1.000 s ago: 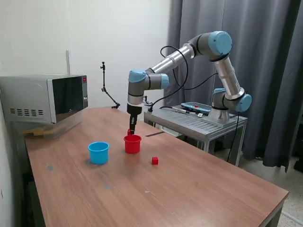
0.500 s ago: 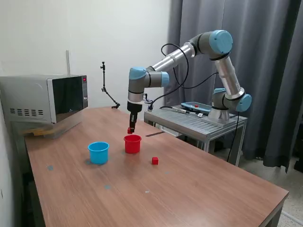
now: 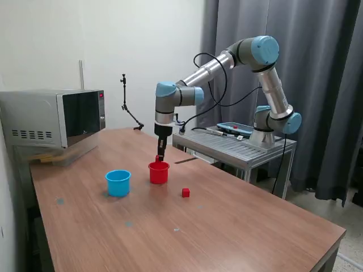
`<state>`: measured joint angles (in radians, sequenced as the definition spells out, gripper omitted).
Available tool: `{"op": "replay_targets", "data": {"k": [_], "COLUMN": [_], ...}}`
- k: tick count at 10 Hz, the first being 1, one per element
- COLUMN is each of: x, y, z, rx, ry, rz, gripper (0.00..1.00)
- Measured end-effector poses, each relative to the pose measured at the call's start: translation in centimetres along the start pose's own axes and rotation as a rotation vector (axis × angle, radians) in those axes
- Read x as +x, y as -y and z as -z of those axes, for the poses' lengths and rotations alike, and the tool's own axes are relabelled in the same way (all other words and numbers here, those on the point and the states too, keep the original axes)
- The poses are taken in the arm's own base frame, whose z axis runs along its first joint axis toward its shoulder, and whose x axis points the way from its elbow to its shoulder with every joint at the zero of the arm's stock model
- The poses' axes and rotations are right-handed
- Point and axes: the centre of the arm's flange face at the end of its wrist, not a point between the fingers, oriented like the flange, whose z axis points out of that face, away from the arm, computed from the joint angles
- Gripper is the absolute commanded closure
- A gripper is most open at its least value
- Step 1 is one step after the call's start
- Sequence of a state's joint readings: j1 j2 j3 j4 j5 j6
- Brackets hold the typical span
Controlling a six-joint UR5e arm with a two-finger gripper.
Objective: Place red objects in the red bin, and blue objects in the blue bin.
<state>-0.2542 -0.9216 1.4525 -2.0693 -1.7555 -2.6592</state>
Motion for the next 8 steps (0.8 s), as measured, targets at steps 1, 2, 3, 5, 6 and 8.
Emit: {"op": "replay_targets", "data": {"k": [1,2,3,5,6,8], "x": [0.0,0.1,0.2,0.6,0.7,0.7], "y": [0.0,0.1,0.2,0.5,0.6,0.9], "z": [-0.1,-0.1,-0.1,0.0,0.2,1.7], "rx": [0.001,0.002,0.002,0.001,-0.002,-0.02], "ry": [0.0,0.0,0.0,0.0,-0.001,-0.008], "rz": [-0.001,-0.001,0.001,0.007,0.011,0.019], "gripper": [0.0,0.0,0.0,0.0,0.0,0.0]}}
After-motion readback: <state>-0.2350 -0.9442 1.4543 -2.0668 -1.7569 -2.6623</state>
